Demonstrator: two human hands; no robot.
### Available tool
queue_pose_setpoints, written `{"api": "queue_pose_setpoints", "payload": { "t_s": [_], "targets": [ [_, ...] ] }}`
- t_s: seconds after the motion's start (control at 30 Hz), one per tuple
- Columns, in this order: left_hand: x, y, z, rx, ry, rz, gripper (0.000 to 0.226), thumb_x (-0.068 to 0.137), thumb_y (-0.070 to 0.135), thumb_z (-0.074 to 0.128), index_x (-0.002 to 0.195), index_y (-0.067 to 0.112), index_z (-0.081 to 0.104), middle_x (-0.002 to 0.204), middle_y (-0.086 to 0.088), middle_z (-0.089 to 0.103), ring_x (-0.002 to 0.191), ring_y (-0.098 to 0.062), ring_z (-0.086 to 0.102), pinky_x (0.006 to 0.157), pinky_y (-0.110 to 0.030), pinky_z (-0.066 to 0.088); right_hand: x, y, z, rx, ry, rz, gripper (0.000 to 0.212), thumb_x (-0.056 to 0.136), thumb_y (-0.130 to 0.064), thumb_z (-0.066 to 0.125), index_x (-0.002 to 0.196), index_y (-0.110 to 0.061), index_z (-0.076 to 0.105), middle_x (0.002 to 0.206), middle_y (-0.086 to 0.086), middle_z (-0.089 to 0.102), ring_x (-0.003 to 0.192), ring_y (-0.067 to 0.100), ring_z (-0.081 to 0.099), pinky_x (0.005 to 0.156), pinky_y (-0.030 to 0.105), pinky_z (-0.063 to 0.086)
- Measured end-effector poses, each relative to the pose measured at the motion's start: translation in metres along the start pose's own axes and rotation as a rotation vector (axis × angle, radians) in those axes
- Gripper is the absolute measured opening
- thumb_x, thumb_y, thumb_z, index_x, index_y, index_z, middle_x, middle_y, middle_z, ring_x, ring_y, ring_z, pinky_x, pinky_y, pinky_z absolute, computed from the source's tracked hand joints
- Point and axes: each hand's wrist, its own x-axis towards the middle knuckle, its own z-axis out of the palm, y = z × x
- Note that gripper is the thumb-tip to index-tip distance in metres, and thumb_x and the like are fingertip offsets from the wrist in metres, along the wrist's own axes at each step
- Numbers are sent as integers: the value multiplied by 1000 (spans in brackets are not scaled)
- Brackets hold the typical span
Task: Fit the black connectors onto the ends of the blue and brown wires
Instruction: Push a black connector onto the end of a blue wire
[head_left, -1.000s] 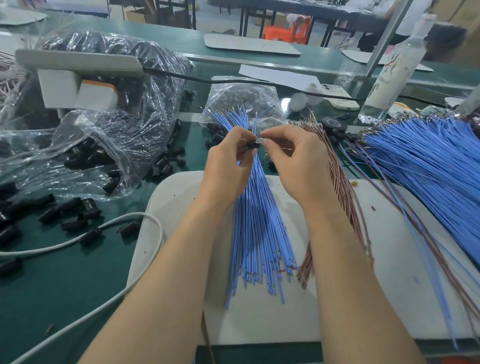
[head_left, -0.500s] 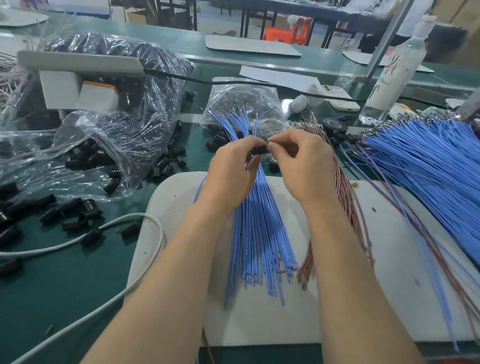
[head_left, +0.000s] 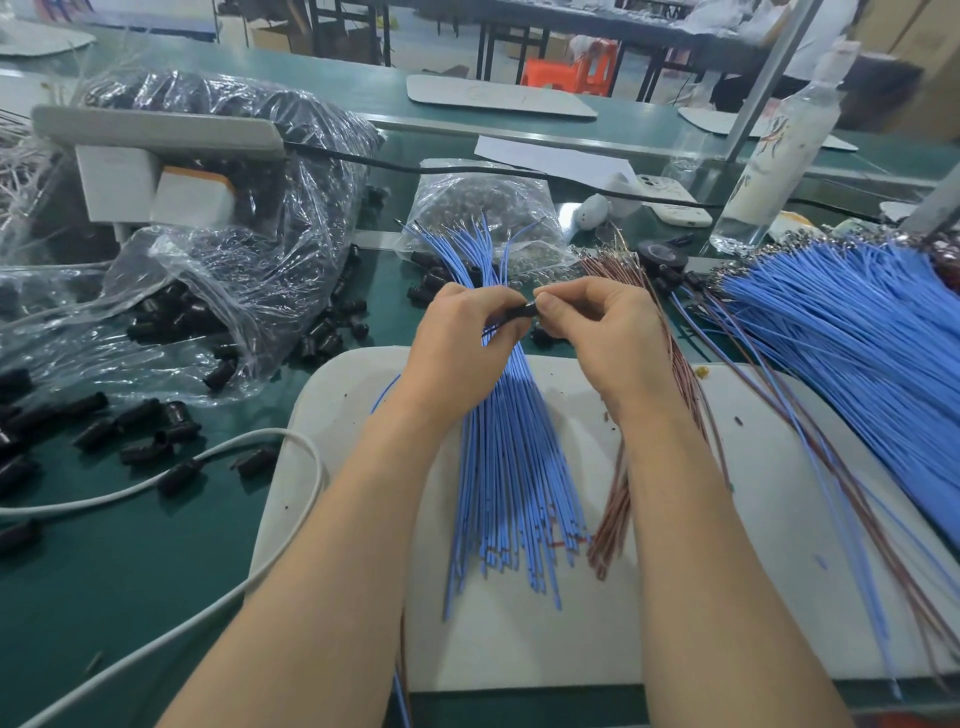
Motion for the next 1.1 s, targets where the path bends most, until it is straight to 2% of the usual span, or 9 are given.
{"api": "queue_pose_setpoints", "payload": {
  "t_s": [0.3,0.47,0.6,0.7,0.8,0.87,0.93,1.0,1.1],
  "targets": [
    [1,-1,2,6,-9,-58,18,90,20,62,106,14,70,76,10,55,90,-15,48,69,-14,29,3,10,9,319,-2,185,13,91,-8,61,84,-14,70,70,-1,70,66,7,67,69,20,53],
    [1,-1,1,14,-6,-56,17,90,19,62,104,15,70,72,15,52,89,-14,47,68,-16,28,3,13,11,332,-29,197,13,91,-7,61,81,-12,67,68,0,69,64,8,66,65,19,52],
    [1,4,-2,-13,1,-69,15,90,19,62,102,16,71,80,5,65,90,-19,56,79,-24,41,1,5,15,340,-8,196,15,92,-12,60,79,-17,65,71,0,65,64,7,61,63,20,50],
    [9,26,-10,-151,69,-71,14,90,21,63,101,15,70,85,4,71,81,-5,62,74,-14,44,-1,-12,12,577,-44,218,15,96,-24,53,96,-18,67,81,-1,68,75,11,63,74,25,52],
    [31,62,-21,-278,175,-62,13,91,23,63,99,15,69,84,11,71,76,3,63,74,-10,44,-7,-29,0,758,-259,275,43,100,-44,35,120,-14,59,100,11,69,95,25,66,93,37,49],
    [49,89,-25,-399,225,-42,12,92,25,61,97,16,67,82,12,71,77,3,65,77,-13,48,-14,-41,-17,817,-369,266,46,100,-43,30,110,-11,62,81,9,68,78,22,67,83,35,53],
    [66,116,-21,-505,258,-25,12,94,26,59,95,16,66,82,10,71,72,6,63,73,-11,47,-22,-50,-48,807,-371,235,38,100,-33,37,98,-8,64,60,2,55,54,15,58,57,27,52],
    [80,137,-11,-683,286,-46,10,95,24,57,93,16,63,81,3,70,63,1,59,64,-15,46,-30,-53,-88,677,-297,181,30,99,-25,41,98,-9,66,55,-4,40,43,9,41,41,18,36],
    [99,156,21,-957,289,-188,15,95,24,56,97,10,60,77,0,63,62,-6,58,55,-19,44,-41,-48,-146,319,-62,165,25,101,-21,41,94,-15,63,49,-8,38,35,4,28,35,13,21]
  ]
}}
